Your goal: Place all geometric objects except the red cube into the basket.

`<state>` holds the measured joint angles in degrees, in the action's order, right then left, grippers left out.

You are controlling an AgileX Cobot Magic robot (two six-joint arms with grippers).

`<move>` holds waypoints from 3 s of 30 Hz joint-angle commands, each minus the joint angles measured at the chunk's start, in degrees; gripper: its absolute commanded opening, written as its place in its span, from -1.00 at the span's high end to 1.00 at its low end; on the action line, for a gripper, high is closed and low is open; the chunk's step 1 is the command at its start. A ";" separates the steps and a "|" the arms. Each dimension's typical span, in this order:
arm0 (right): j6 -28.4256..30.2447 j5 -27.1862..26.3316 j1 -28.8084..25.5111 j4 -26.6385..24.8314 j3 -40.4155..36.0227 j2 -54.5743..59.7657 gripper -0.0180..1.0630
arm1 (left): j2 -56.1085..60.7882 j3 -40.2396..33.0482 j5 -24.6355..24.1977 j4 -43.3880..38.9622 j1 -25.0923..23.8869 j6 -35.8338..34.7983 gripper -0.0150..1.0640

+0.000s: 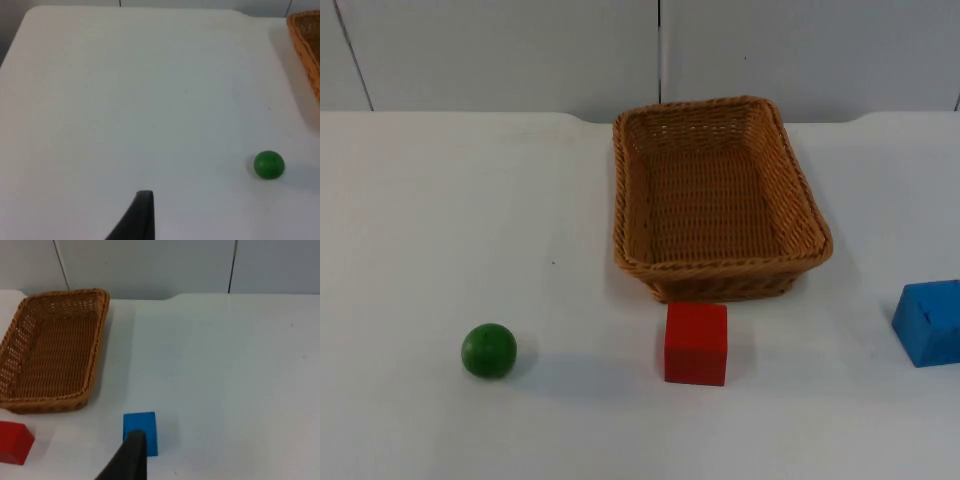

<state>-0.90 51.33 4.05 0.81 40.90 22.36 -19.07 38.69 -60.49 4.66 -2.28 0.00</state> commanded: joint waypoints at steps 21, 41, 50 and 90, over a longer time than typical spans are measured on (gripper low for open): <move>0.28 -7.15 -0.31 0.01 1.46 28.48 -0.98 | -30.34 0.62 10.57 2.30 0.27 2.39 -0.97; 0.28 -7.81 -0.31 0.12 1.46 28.48 -0.98 | -63.36 8.68 18.20 9.45 13.13 11.57 -0.89; 0.28 -7.71 -0.31 0.12 1.46 28.48 -0.98 | -79.66 15.51 24.45 8.58 21.05 10.02 -0.89; 0.28 -8.72 -0.31 0.37 1.35 28.48 -0.98 | -89.83 18.19 29.84 5.87 21.68 4.01 0.97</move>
<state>-0.75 43.53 4.05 0.81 42.04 50.76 -111.81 55.74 -29.27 10.53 19.27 3.50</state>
